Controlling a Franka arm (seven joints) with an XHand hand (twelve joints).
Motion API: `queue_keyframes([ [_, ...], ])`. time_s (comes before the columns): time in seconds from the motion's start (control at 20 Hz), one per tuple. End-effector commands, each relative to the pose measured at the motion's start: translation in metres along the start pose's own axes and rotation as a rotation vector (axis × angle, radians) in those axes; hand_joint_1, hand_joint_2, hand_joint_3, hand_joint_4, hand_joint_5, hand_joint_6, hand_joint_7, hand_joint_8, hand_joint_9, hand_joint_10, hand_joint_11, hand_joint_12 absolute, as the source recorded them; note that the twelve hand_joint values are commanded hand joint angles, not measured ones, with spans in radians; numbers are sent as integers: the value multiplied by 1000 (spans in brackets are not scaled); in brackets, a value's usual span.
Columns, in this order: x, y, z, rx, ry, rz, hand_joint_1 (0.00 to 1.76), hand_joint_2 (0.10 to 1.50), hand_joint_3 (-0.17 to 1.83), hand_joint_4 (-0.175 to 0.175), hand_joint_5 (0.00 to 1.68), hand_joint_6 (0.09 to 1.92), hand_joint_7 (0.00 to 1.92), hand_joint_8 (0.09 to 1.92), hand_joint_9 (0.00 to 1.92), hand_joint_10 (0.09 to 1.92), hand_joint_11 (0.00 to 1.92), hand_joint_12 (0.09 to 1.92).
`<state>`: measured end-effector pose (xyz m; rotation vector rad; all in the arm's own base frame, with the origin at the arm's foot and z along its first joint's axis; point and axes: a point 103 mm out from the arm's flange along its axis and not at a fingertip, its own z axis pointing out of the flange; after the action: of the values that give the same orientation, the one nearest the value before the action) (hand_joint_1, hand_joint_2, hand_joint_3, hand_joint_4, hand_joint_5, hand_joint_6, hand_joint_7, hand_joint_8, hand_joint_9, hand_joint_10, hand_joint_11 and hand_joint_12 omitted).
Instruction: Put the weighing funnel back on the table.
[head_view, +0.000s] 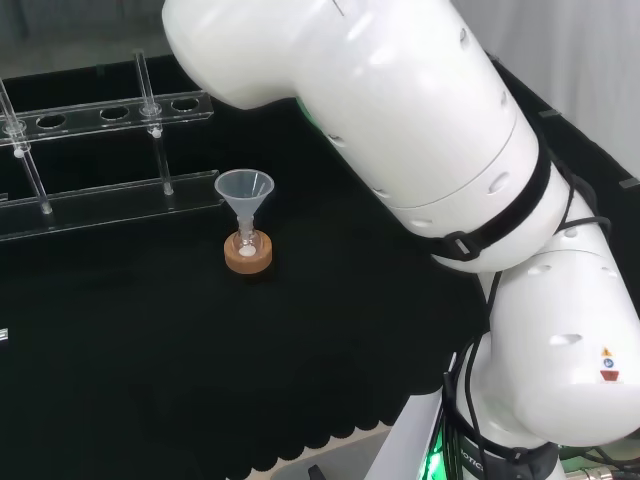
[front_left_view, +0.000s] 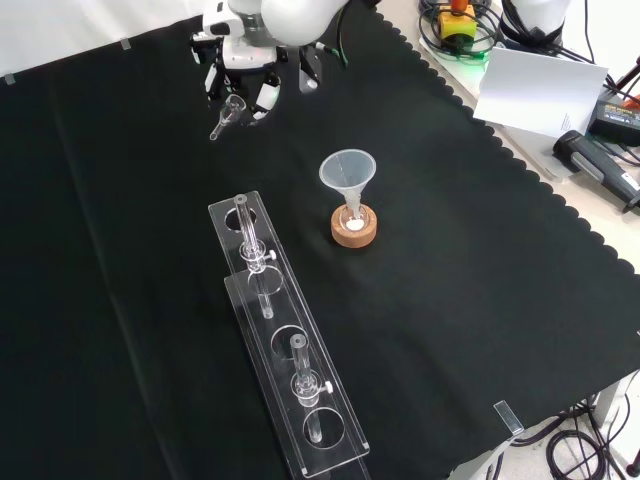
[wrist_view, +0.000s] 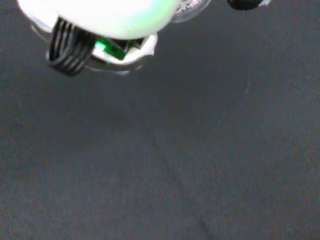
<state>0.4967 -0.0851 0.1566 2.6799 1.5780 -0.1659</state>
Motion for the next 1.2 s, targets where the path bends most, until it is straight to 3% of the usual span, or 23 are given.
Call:
queue_keyframes([
  [0.05,-9,9,33,45,-10,15,1135,527,844,175,1352,613,1786,87,1427,87,0,1529],
  [0.55,-16,29,75,77,16,59,1132,544,815,175,1345,609,1779,87,1429,87,0,1529],
  [1.2,-17,27,108,101,91,135,1132,547,810,175,1346,605,1779,87,1431,87,0,1527],
])
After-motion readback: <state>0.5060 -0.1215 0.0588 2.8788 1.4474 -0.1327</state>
